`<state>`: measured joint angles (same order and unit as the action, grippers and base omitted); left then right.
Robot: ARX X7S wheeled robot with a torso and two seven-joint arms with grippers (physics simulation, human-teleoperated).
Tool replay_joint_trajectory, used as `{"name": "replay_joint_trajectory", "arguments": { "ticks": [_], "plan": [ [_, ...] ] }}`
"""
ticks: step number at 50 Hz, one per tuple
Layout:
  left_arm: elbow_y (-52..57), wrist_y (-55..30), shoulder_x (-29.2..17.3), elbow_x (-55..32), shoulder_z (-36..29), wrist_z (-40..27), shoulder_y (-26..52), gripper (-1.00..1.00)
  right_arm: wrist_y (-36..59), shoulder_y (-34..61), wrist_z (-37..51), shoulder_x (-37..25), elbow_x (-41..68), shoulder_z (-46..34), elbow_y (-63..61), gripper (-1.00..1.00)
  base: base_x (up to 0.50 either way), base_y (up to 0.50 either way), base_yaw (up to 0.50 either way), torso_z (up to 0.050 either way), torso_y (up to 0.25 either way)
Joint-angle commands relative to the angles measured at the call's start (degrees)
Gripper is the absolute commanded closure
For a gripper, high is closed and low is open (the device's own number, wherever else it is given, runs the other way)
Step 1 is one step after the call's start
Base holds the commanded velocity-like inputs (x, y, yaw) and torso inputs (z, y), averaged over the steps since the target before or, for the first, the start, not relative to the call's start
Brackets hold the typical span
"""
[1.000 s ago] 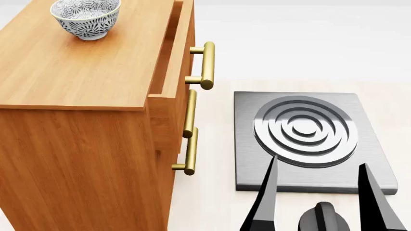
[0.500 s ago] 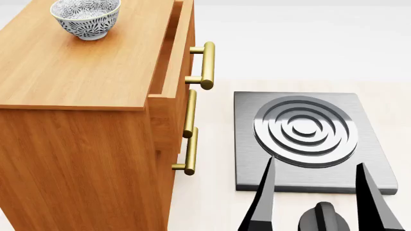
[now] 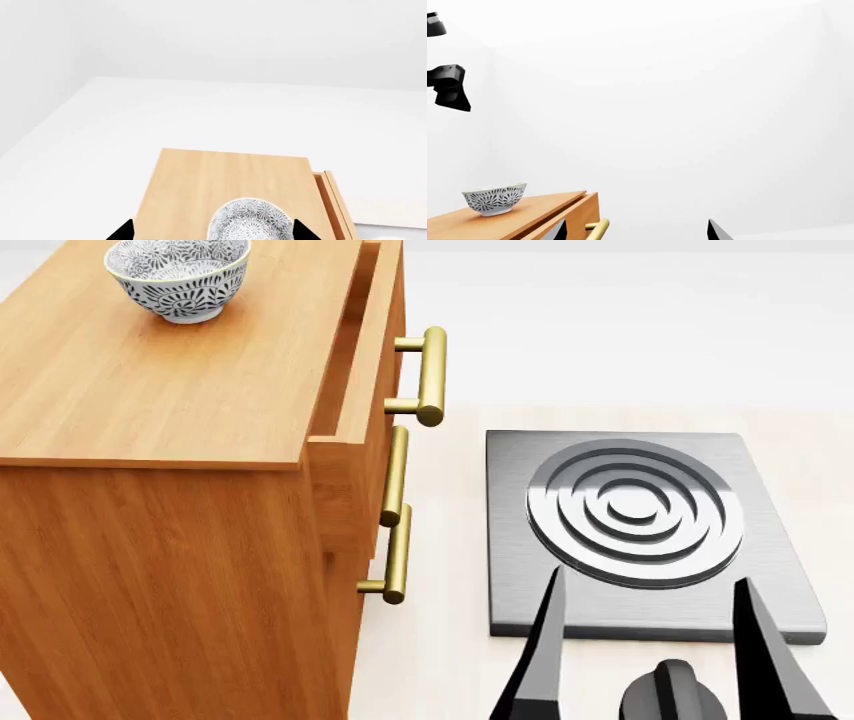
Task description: Pick the akita bowl on the wooden cabinet and place it on the plate.
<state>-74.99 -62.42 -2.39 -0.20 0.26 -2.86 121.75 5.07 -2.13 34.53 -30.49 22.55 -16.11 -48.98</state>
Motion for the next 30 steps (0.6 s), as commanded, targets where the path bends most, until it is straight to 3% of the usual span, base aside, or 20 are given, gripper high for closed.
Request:
{"name": "replay_joint_trajectory", "arguments": {
  "ticks": [1, 5, 22, 30],
  "plan": [
    [0.0, 0.5, -0.1, 0.7, -0.7, -1.0, -0.1, -1.00, -0.1, 0.0, 0.1, -0.1, 0.0, -0.2, 0.0, -1.00, 0.00, 0.00, 0.00, 0.000, 0.000],
    [0.0, 1.1, -0.3, 0.2, -0.7, -1.3, 0.1, -1.00, -0.1, 0.0, 0.0, -0.1, -0.1, -0.4, 0.1, -1.00, 0.00, 0.00, 0.00, 0.000, -0.042],
    [0.0, -0.1, -0.5, 0.2, -0.8, -1.1, -0.5, -1.00, -0.5, 0.0, 0.0, -0.2, -0.1, -0.6, 0.3, -1.00, 0.00, 0.00, 0.00, 0.000, -0.250],
    [0.0, -1.0, -0.3, 0.2, -3.4, 0.9, -0.8, -1.00, -0.7, 0.0, 0.0, -0.2, -0.3, -0.8, 0.3, -1.00, 0.00, 0.00, 0.00, 0.000, -0.018]
  ]
}}
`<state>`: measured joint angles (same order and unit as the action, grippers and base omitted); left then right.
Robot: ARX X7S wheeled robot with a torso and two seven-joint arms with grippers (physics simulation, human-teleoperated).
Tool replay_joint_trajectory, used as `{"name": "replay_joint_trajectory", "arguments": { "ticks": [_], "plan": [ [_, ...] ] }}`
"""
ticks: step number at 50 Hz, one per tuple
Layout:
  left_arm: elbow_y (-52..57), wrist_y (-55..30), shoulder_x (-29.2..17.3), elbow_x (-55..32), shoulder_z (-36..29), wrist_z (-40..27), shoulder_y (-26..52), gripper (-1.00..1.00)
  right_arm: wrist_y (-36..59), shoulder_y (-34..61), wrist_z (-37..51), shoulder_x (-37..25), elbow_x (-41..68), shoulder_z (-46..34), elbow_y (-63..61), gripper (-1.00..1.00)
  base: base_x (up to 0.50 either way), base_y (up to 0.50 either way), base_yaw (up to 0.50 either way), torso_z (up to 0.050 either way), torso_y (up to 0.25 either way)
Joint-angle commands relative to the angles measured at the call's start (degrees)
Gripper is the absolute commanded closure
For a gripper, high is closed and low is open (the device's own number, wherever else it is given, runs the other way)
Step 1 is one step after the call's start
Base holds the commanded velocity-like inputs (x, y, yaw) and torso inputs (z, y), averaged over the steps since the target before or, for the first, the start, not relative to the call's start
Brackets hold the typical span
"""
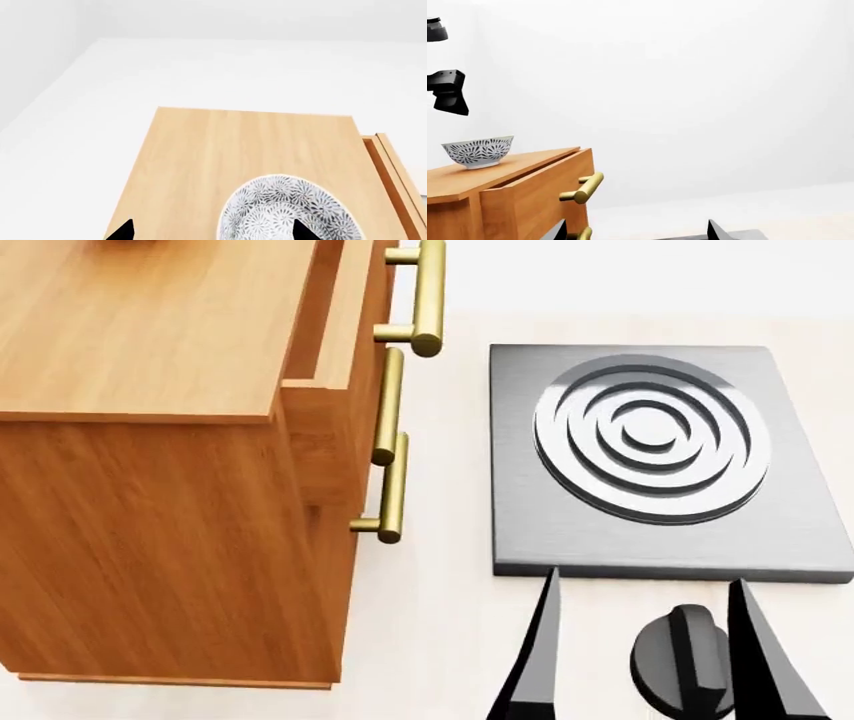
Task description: Pick the akita bowl on the wooden cabinet and place it on the plate.
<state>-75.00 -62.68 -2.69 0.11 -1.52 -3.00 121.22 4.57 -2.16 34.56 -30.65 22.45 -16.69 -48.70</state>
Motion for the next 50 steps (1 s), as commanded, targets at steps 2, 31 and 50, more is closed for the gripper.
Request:
{"name": "replay_joint_trajectory", "arguments": {
  "ticks": [2, 31, 50],
  "plan": [
    [0.0, -0.8, 0.0, -0.1, -1.8, 1.4, -0.3, -1.00, -0.3, 0.0, 0.0, -0.1, -0.2, -0.2, 0.1, -1.00, 0.00, 0.00, 0.00, 0.000, 0.000],
    [0.0, -4.4, 0.1, -0.4, -5.0, 5.6, -3.2, -1.00, -0.6, 0.2, 0.1, -0.2, -0.1, -0.6, 0.6, -1.00, 0.00, 0.00, 0.00, 0.000, -0.048],
    [0.0, -2.8, 0.8, 1.0, -8.9, 8.2, -6.7, -1.00, -1.1, 0.1, 0.1, -0.3, 0.1, -0.6, 1.7, -1.00, 0.00, 0.00, 0.00, 0.000, -0.001]
  ]
}}
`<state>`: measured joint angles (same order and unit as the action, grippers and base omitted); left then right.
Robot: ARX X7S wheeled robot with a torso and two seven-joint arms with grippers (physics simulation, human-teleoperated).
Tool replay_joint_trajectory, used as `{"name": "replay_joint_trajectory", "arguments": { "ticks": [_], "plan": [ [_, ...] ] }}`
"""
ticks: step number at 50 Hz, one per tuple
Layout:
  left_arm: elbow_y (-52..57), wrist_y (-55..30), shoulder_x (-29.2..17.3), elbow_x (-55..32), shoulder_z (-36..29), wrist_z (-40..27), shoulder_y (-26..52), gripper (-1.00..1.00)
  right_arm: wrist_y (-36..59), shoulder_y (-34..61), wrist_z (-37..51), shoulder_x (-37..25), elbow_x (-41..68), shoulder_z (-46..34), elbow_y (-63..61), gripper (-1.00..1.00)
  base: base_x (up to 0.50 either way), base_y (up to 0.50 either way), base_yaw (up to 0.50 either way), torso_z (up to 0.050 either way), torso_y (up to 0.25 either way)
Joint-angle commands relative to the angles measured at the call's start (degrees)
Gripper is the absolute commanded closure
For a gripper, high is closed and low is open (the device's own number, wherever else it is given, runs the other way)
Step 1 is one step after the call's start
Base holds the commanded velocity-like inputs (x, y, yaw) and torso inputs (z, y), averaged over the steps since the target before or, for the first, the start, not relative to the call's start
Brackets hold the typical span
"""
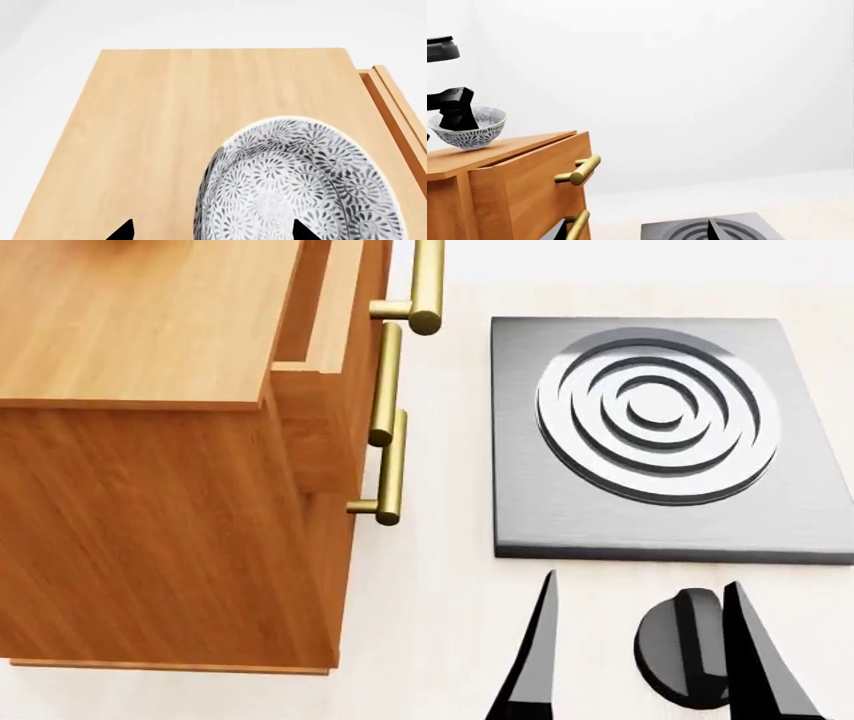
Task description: Pick the akita bowl on the wooden cabinet and place it on the plate.
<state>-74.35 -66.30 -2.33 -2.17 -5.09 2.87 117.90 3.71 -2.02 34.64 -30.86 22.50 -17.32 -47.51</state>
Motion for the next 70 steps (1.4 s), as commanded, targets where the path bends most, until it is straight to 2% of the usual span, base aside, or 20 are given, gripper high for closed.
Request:
{"name": "replay_joint_trajectory", "arguments": {
  "ticks": [1, 2, 5, 6, 8, 24, 26, 29, 34, 35, 38, 39, 41, 45, 50, 57, 62, 67, 70],
  "plan": [
    [-0.6, 0.8, 0.4, 3.0, -5.5, 2.4, -3.4, -1.00, -0.3, 0.0, 0.0, 0.0, 0.1, 0.0, 0.6, -1.00, 0.00, 0.00, 0.00, 0.000, -0.010],
    [-0.6, 2.3, 0.9, 4.4, -9.7, 4.9, -3.6, -1.00, -0.3, 0.0, 0.0, 0.0, 0.2, 0.1, 0.7, -1.00, 0.00, 0.00, 0.00, 0.000, 0.000],
    [-0.6, 2.5, 0.4, 2.3, -7.8, 3.4, -3.3, -1.00, -0.3, 0.1, 0.0, 0.0, 0.2, 0.0, 0.8, -1.00, 0.00, 0.00, 0.00, 0.000, 0.000],
    [-0.6, 2.6, 0.5, 2.9, -8.8, 3.1, -3.3, 1.00, -0.3, 0.0, 0.0, 0.0, 0.1, 0.0, 0.8, -1.00, 0.00, 0.00, 0.00, 0.000, 0.000],
    [-0.6, 2.7, 0.4, 3.0, -9.6, 1.5, -3.3, 1.00, -0.4, 0.0, 0.0, 0.0, 0.1, 0.0, 0.8, -1.00, 0.00, 0.00, 0.00, 0.000, -0.005],
    [-0.6, 6.7, 0.6, 2.7, -14.5, 1.3, -2.6, 1.00, -0.1, 0.2, 0.3, -0.1, -0.2, -0.5, 0.3, -1.00, 0.00, 0.00, 0.00, 0.000, -0.003],
    [-0.6, 8.2, 1.2, 4.0, -18.3, 2.8, -2.7, 1.00, -0.1, 0.2, 0.4, -0.1, -0.2, -0.5, 0.3, -1.00, 0.00, 0.00, 0.00, 0.000, 0.000],
    [-0.6, 14.1, 1.4, 3.4, -19.4, 3.7, -2.3, 1.00, 0.0, 0.2, 0.4, -0.1, -0.3, -0.5, 0.2, -1.00, 0.00, 0.00, 0.00, 0.000, 0.000],
    [-0.6, 16.6, 1.9, 2.2, -20.6, 4.6, -2.1, 1.00, 0.0, 0.3, 0.5, -0.1, -0.2, -0.5, 0.3, -1.00, 0.00, 0.00, 0.00, 0.000, 0.000],
    [-0.6, 18.2, 2.2, 2.6, -22.7, 5.0, -2.2, 1.00, -0.1, 0.3, 0.6, -0.2, -0.2, -0.4, 0.2, -1.00, 0.00, 0.00, 0.00, 0.000, 0.000],
    [-0.6, 22.3, 2.3, -4.0, -28.1, 5.6, -1.7, 1.00, -0.1, 0.2, 0.6, -0.2, -0.1, -0.4, 0.4, -1.00, 0.00, 0.00, 0.00, 0.000, 0.000],
    [-0.5, 24.1, 2.3, -8.2, -34.8, 6.2, -1.6, 1.00, -0.1, 0.2, 0.7, -0.2, -0.1, -0.3, 0.3, -1.00, 0.00, 0.00, 0.00, 0.000, 0.000],
    [-0.5, 27.1, 2.3, -14.9, -41.6, 4.4, -1.1, 1.00, 0.0, 0.1, 0.8, -0.3, -0.2, -0.3, 0.0, -1.00, 0.00, 0.00, 0.00, 0.000, 0.000],
    [-0.6, 28.6, 2.3, -22.6, -48.8, 2.8, -0.1, 1.00, 0.0, 0.1, 1.0, -0.4, -0.1, -0.1, -0.4, -1.00, 0.00, 0.00, 0.00, 0.000, 0.000],
    [-0.6, 30.8, 2.3, -25.9, -52.0, 1.2, 1.1, 1.00, 0.1, 0.1, 1.1, -0.5, -0.1, -0.2, -0.6, -1.00, 0.00, 0.00, 0.00, 0.000, 0.000],
    [0.9, 34.4, 2.3, -33.6, -60.4, -0.2, 3.4, 1.00, 0.5, 0.2, 1.6, -0.6, -0.4, -0.2, -1.3, -1.00, 0.00, 0.00, 0.00, 0.000, 0.000],
    [1.6, 35.9, 2.3, -38.3, -62.9, 0.7, 4.9, 1.00, 0.8, 0.3, 1.9, -0.5, -0.5, -0.3, -1.5, -1.00, 0.00, 0.00, 0.00, 0.000, 0.000],
    [3.4, 36.2, 2.2, -39.5, -64.9, 0.3, 6.1, 1.00, 1.1, 0.3, 2.5, -0.5, -0.4, -0.1, -2.2, -1.00, 0.00, 0.00, 0.00, 0.000, 0.000],
    [8.7, 34.3, 0.8, -40.4, -64.7, -0.1, 6.5, 1.00, 1.1, 0.3, 3.1, -0.6, -0.4, 0.4, -3.1, -1.00, 0.00, 0.00, 0.00, 0.000, 0.000]
  ]
}}
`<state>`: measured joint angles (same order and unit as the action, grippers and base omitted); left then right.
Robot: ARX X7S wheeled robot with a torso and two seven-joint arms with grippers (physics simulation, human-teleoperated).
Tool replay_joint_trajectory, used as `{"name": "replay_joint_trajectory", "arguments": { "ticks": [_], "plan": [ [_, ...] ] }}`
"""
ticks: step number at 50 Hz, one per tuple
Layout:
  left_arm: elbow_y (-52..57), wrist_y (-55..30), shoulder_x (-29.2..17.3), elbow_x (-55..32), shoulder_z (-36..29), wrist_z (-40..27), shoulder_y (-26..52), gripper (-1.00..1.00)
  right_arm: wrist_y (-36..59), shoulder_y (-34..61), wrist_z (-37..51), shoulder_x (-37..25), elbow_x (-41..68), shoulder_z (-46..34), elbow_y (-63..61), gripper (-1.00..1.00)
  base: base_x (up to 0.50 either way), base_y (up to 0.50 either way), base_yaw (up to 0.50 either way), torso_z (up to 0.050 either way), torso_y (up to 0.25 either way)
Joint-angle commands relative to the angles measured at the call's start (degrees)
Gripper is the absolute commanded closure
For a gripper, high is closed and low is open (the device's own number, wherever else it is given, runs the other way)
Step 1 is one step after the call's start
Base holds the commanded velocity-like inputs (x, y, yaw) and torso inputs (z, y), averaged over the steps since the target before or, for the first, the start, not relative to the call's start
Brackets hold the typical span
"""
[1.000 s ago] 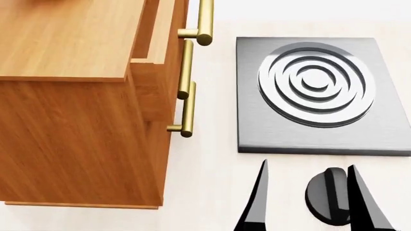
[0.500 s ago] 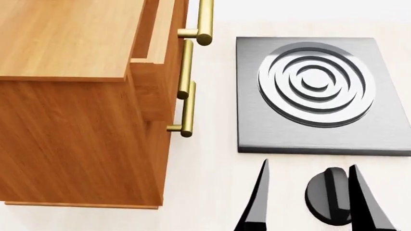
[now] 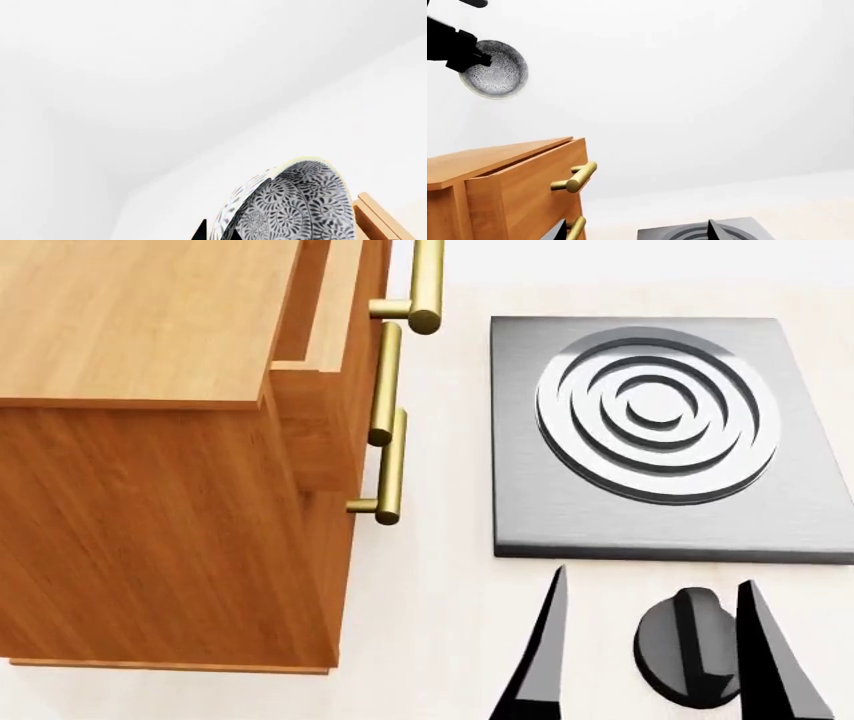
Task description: Pick the akita bowl on the wooden cabinet and place it on the plate.
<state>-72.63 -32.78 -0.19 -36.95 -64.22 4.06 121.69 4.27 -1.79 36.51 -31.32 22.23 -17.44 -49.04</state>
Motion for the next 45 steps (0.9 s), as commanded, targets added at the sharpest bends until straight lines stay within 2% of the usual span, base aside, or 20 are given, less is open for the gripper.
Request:
{"name": "replay_joint_trajectory", "arguments": {
  "ticks": [1, 11, 17, 23, 28, 31, 36, 39, 41, 45],
  "plan": [
    [8.6, -0.2, -1.8, -5.9, -5.5, -1.8, 2.9, 1.00, 0.5, 0.0, 1.6, 0.0, 0.5, 1.0, -1.7, -1.00, 0.00, 0.00, 0.00, 0.000, 0.000],
    [24.6, -6.0, -6.5, -9.1, -4.3, -5.3, 2.5, 1.00, 5.0, 1.0, 7.4, 0.2, 1.9, 4.3, -4.7, -1.00, 0.00, 0.00, 0.00, 0.000, 0.000],
    [31.3, -8.5, -7.9, -10.7, -3.8, -6.5, 2.8, 1.00, 11.5, 3.4, 13.8, 1.1, 4.3, 6.5, -7.3, -1.00, 0.00, 0.00, 0.00, 0.000, 0.000],
    [36.5, -10.8, -9.1, -12.3, -3.0, -8.0, 2.6, 1.00, 14.0, 4.7, 15.7, 0.8, 6.4, 7.3, -8.4, -1.00, 0.00, 0.00, 0.00, 0.000, 0.000],
    [43.1, -12.9, -10.7, -14.2, -2.3, -9.2, 2.5, 1.00, 20.8, 8.3, 20.6, 0.0, 13.7, 9.4, -9.9, -1.00, 0.00, 0.00, 0.00, 0.000, 0.000],
    [46.2, -13.6, -11.3, -14.6, -2.2, -10.0, 2.3, 1.00, 21.5, 9.9, 23.1, -2.1, 17.1, 9.6, -10.8, -1.00, 0.00, 0.00, 0.00, 0.000, 0.000],
    [49.4, -14.7, -12.0, -15.5, -1.8, -11.2, 2.1, 1.00, 19.0, 13.9, 29.3, -8.3, 23.5, 5.0, -10.8, -1.00, 0.00, 0.00, 0.00, 0.000, 0.000],
    [49.7, -14.9, -12.0, -15.6, -1.7, -11.3, 2.1, 1.00, 18.6, 15.1, 30.6, -9.7, 24.9, 3.7, -10.7, -1.00, 0.00, 0.00, 0.00, 0.000, 0.000],
    [51.5, -15.7, -12.6, -16.6, -1.1, -11.8, 2.3, 1.00, 19.0, 18.5, 32.8, -11.8, 31.3, 3.0, -10.8, -1.00, 0.00, 0.00, 0.00, 0.000, 0.000],
    [53.2, -16.6, -13.0, -17.5, -0.4, -12.8, 2.2, 1.00, 17.4, 21.9, 35.2, -14.2, 35.0, 1.3, -10.6, -1.00, 0.00, 0.00, 0.00, 0.000, 0.000]
  ]
}}
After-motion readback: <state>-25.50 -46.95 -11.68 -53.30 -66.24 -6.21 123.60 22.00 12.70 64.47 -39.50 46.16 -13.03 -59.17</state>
